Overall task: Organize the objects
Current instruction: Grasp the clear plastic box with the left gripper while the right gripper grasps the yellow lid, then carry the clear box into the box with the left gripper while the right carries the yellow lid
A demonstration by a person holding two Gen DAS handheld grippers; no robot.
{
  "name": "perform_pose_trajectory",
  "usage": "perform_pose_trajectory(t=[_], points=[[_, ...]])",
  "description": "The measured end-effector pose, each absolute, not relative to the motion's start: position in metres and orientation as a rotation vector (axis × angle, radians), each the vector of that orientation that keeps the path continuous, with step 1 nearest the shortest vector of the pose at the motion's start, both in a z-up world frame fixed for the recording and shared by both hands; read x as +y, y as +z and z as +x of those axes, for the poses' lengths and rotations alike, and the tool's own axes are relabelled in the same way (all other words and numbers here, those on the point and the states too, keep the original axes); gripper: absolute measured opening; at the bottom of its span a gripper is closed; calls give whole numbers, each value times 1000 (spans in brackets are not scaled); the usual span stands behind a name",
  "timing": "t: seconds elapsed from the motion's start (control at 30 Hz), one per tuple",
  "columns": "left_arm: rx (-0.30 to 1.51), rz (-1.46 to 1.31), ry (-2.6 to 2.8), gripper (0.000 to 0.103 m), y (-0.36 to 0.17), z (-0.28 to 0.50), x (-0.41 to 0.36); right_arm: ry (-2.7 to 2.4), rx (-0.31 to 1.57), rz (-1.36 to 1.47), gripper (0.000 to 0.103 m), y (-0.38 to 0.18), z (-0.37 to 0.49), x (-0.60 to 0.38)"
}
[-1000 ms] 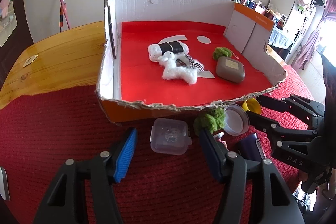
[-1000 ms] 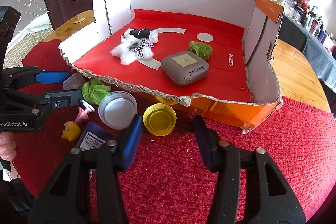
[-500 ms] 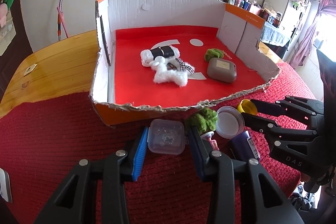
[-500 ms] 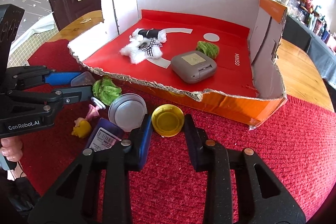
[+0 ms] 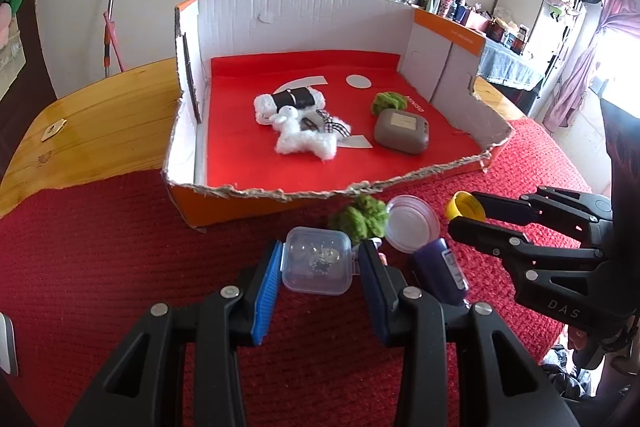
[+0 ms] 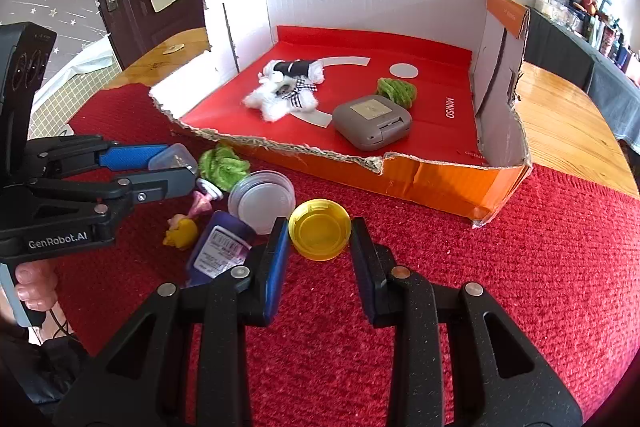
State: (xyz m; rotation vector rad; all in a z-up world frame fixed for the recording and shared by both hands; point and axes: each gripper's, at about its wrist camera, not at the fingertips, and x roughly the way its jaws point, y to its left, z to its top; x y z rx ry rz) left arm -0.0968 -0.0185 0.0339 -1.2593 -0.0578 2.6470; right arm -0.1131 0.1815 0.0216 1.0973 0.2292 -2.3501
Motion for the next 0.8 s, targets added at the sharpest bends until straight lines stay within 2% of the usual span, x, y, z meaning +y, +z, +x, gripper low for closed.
perform_pose_trajectory(t=[0.8], points=[[-25,-1180,2610,41,52,-78,2,-2337,214,1043,29,36,-95,181]])
